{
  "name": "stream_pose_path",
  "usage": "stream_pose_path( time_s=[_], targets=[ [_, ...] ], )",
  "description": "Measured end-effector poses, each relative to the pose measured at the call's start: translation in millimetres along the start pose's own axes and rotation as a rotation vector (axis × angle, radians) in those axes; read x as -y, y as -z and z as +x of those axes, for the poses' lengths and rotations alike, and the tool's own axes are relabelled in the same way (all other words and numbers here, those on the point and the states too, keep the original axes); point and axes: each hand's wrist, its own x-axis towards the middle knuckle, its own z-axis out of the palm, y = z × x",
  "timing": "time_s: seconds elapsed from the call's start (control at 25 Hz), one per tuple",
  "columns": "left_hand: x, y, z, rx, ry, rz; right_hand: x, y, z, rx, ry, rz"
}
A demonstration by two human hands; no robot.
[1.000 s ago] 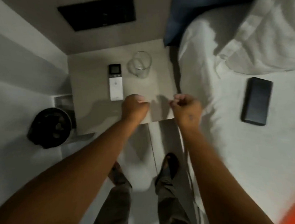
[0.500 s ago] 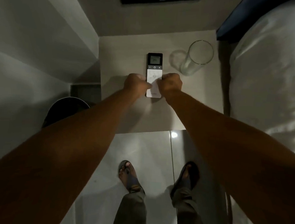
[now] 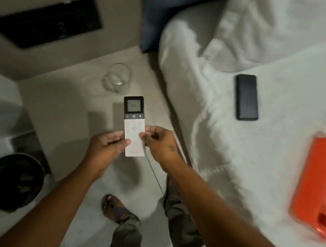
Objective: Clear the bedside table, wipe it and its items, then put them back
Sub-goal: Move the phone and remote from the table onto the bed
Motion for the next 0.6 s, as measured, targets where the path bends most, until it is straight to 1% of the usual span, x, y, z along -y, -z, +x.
stream_pose_path(
  time_s=[0.08, 0.16, 0.28, 0.32, 0.44, 0.52, 0.6],
  targets=[
    [-29.1, -61.1, -14.6, 0.133, -0.058, 0.071, 11.2, 62.0, -31.1, -0.112, 0.032, 0.069],
    [-57.2, -144.5, -22.8, 0.266, -0.101, 0.155, 28.2, 142.8, -59.1, -0.259, 0.061, 0.137],
    [-87.7, -257.8, -24.8, 0.361, -0.121, 0.295, 49.3, 250.5, -78.5, -0.420, 0.093, 0.198],
    [-95.2, -293.2, -21.5, 0.370, -0.151, 0.368, 56.2, 282.6, -77.2, -0.451, 0.083, 0.211],
    [-116.8, -371.8, 1.5, 0.354, -0.344, 0.669, 71.0, 353.9, -45.4, -0.500, 0.050, 0.191],
    [-127.6, -407.4, 24.4, 0.305, -0.343, 0.814, 78.1, 384.1, -16.0, -0.494, 0.019, 0.143],
    [-130.7, -426.8, 44.2, 0.247, -0.269, 0.853, 84.0, 398.1, 7.6, -0.504, -0.015, 0.079]
  ],
)
